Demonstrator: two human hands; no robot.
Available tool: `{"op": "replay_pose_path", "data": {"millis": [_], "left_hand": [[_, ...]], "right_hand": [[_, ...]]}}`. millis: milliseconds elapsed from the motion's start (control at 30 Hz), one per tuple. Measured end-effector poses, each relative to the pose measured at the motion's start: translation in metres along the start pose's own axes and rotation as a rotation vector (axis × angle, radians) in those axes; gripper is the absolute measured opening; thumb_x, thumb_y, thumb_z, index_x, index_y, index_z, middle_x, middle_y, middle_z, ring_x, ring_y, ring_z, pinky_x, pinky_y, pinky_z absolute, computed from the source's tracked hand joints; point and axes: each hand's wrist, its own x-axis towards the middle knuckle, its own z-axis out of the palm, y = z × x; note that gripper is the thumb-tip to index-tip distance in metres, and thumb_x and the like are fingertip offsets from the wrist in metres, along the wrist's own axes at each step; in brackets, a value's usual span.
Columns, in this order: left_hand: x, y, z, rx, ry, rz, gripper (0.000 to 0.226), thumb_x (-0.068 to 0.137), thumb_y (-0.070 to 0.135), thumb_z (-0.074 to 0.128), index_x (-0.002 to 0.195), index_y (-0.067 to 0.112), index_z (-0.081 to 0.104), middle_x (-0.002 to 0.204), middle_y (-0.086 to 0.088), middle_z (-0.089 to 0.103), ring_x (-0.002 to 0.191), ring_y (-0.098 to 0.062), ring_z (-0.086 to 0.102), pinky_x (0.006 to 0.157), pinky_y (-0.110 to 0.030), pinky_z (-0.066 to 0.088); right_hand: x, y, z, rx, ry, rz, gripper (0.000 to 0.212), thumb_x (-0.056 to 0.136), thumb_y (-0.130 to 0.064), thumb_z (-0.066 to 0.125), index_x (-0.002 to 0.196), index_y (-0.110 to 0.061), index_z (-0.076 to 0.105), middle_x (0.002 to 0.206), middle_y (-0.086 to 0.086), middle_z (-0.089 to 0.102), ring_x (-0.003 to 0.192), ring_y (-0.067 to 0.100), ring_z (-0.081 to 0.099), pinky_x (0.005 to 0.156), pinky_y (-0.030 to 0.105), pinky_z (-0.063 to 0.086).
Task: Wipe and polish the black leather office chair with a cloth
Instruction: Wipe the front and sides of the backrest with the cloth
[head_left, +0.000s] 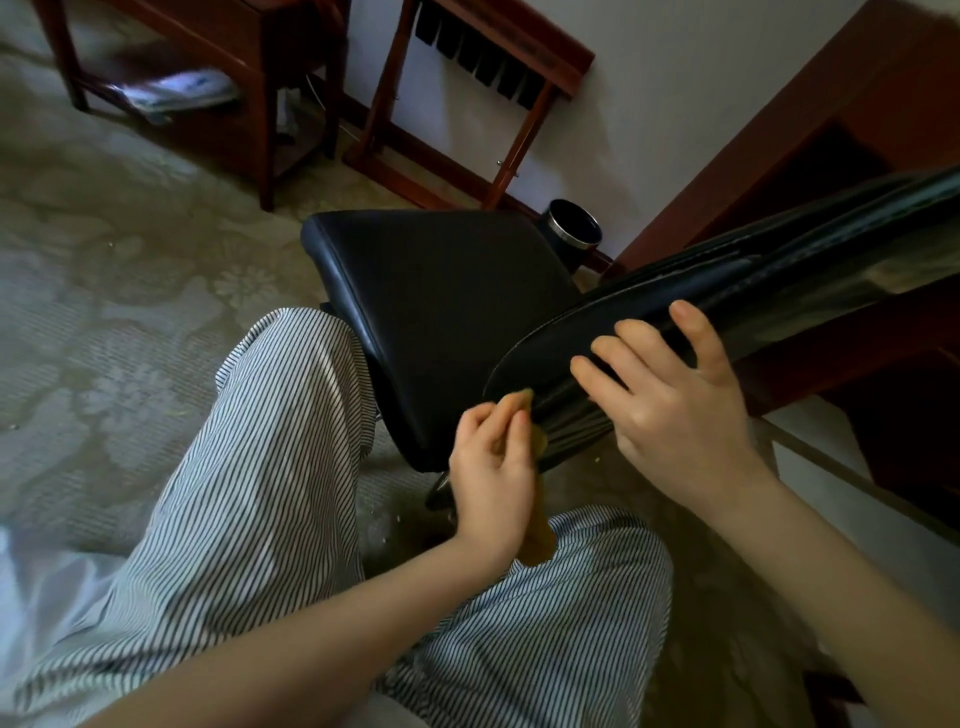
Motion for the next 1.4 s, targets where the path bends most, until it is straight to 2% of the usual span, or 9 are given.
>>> {"op": "replay_pose_path", "data": {"millis": [200,367,500,633,733,833,1000,1267,1400], "left_hand": [[0.003,-0.026,-0.010,-0.003,-0.032,0.168,0.029,0.092,0.011,0.055,0.114,0.032,0.058,0.105,0.006,0.056,0.098,-0.003,0.056,0.083,-0.013,0.046],[0.007,-0.080,-0.030,0.178,-0.049,-0.087,0.026,0.093,0.015,0.056,0.118,0.019,0.061,0.105,0.002,0.059,0.100,-0.014,0.059,0.085,-0.020,0.045],[0.025,-0.102,-0.050,0.359,-0.148,-0.268,0.027,0.095,0.019,0.052,0.119,0.010,0.063,0.113,-0.003,0.059,0.107,-0.012,0.053,0.089,-0.019,0.037],[0.038,-0.098,-0.054,0.254,0.019,-0.359,0.024,0.096,0.020,0.048,0.116,0.015,0.062,0.109,-0.002,0.060,0.101,-0.013,0.054,0.089,-0.026,0.042],[0.027,-0.104,-0.057,0.224,0.140,-0.620,0.028,0.099,0.019,0.041,0.122,0.012,0.055,0.106,-0.003,0.056,0.103,-0.020,0.053,0.086,-0.029,0.038],[0.015,-0.116,-0.050,0.228,0.061,-0.726,0.027,0.099,0.018,0.040,0.120,0.011,0.055,0.109,-0.010,0.057,0.106,-0.025,0.053,0.087,-0.032,0.038],[0.010,-0.115,-0.034,0.110,0.063,-0.683,0.022,0.098,0.016,0.044,0.115,0.013,0.058,0.106,-0.006,0.059,0.100,-0.018,0.053,0.086,-0.029,0.040],[0.006,-0.075,-0.021,0.031,-0.073,-0.212,0.015,0.095,0.017,0.051,0.097,0.030,0.059,0.099,0.003,0.062,0.091,-0.007,0.060,0.079,-0.022,0.051],[0.005,-0.093,-0.027,0.083,-0.097,-0.121,0.013,0.095,0.016,0.050,0.100,0.025,0.058,0.100,-0.001,0.060,0.093,-0.010,0.059,0.081,-0.025,0.051]], "right_hand": [[0.000,0.000,0.002,-0.003,0.032,0.001,0.041,0.094,-0.004,0.028,0.099,-0.009,0.069,0.096,0.010,0.067,0.105,0.026,0.047,0.112,0.042,0.011],[0.000,-0.001,0.000,0.007,0.010,0.002,0.030,0.086,-0.002,0.042,0.097,-0.009,0.069,0.095,0.010,0.066,0.105,0.026,0.047,0.113,0.041,0.008],[0.000,-0.006,-0.004,-0.032,-0.048,0.053,0.046,0.094,-0.002,0.022,0.101,-0.008,0.068,0.102,0.011,0.066,0.112,0.027,0.044,0.114,0.042,0.003],[-0.007,-0.027,-0.004,-0.059,-0.134,-0.022,0.039,0.085,-0.014,0.049,0.122,-0.010,0.061,0.133,0.013,0.054,0.129,0.027,0.032,0.114,0.045,-0.004],[-0.018,-0.049,0.007,-0.009,-0.166,-0.089,0.052,0.080,-0.009,0.031,0.122,-0.010,0.062,0.133,0.012,0.055,0.128,0.025,0.043,0.114,0.042,-0.002],[-0.024,-0.059,0.025,-0.011,-0.176,-0.125,0.054,0.079,-0.005,0.029,0.119,-0.012,0.065,0.129,0.011,0.059,0.123,0.026,0.050,0.114,0.042,0.001],[-0.021,-0.057,0.050,-0.069,-0.048,-0.154,0.053,0.098,-0.001,0.020,0.113,-0.015,0.068,0.118,0.006,0.066,0.120,0.022,0.041,0.115,0.039,0.002],[-0.024,-0.057,0.066,-0.071,0.070,-0.160,0.040,0.098,-0.009,0.031,0.111,-0.016,0.068,0.114,0.004,0.067,0.118,0.022,0.043,0.115,0.040,0.004],[-0.024,-0.057,0.067,-0.079,0.102,-0.162,0.036,0.096,-0.011,0.036,0.112,-0.016,0.068,0.115,0.004,0.067,0.119,0.022,0.043,0.115,0.040,0.004]]}}
